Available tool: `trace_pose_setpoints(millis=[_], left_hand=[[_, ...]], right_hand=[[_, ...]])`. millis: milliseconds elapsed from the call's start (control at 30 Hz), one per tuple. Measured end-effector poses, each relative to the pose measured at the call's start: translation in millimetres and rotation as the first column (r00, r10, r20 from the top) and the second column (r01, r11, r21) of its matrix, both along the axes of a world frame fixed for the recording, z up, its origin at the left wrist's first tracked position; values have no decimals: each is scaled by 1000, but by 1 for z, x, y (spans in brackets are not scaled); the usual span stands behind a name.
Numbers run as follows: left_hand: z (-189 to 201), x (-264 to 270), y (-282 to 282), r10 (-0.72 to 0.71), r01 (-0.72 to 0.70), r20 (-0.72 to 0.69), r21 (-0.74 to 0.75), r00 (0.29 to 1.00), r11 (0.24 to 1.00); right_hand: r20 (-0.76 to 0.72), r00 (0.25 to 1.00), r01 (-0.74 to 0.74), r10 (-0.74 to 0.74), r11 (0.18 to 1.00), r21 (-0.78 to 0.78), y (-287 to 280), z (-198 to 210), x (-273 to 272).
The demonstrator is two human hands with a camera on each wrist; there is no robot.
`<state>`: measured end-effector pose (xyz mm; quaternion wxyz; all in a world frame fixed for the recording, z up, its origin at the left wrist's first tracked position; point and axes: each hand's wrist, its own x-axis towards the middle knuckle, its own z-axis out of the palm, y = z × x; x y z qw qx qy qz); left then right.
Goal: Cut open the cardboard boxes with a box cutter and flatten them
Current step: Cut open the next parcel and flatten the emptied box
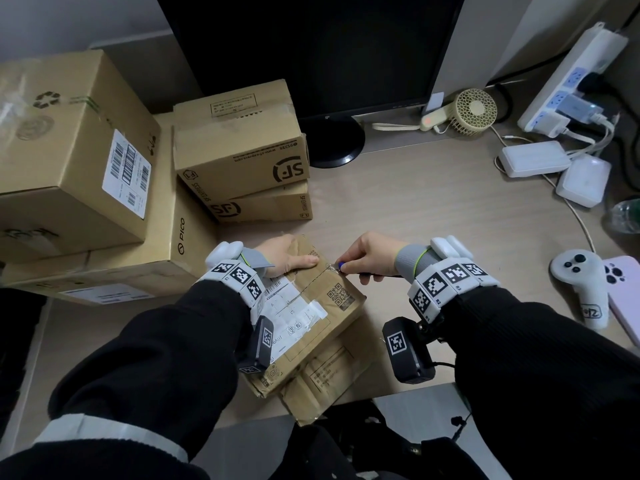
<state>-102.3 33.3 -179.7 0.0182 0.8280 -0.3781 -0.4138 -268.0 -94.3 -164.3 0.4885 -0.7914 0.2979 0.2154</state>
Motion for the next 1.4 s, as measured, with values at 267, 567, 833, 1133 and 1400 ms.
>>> trace_pose_setpoints(millis=[267,567,833,1133,1400], left_hand=[[-3,-2,0,15,-15,-5,-20,1000,1000],[-2,-2,1,31,-33,-42,-40,999,999],[-4,-1,-2,6,-7,-23,-12,1000,1000],[-4,-1,-5,21,-22,-19,-32,1000,999],[-4,-1,-4,133,-134,-10,-35,991,990]], right_hand=[[-8,998,-55,54,998,-37,-3,0,1],[18,995,-95,95,995,8,-9,-4,1],[-4,998,-62,63,995,72,-8,-7,-1],[42,999,-6,-2,980,197,-7,-12,-21],[28,998,49,-52,992,113,-14,-1,-18]])
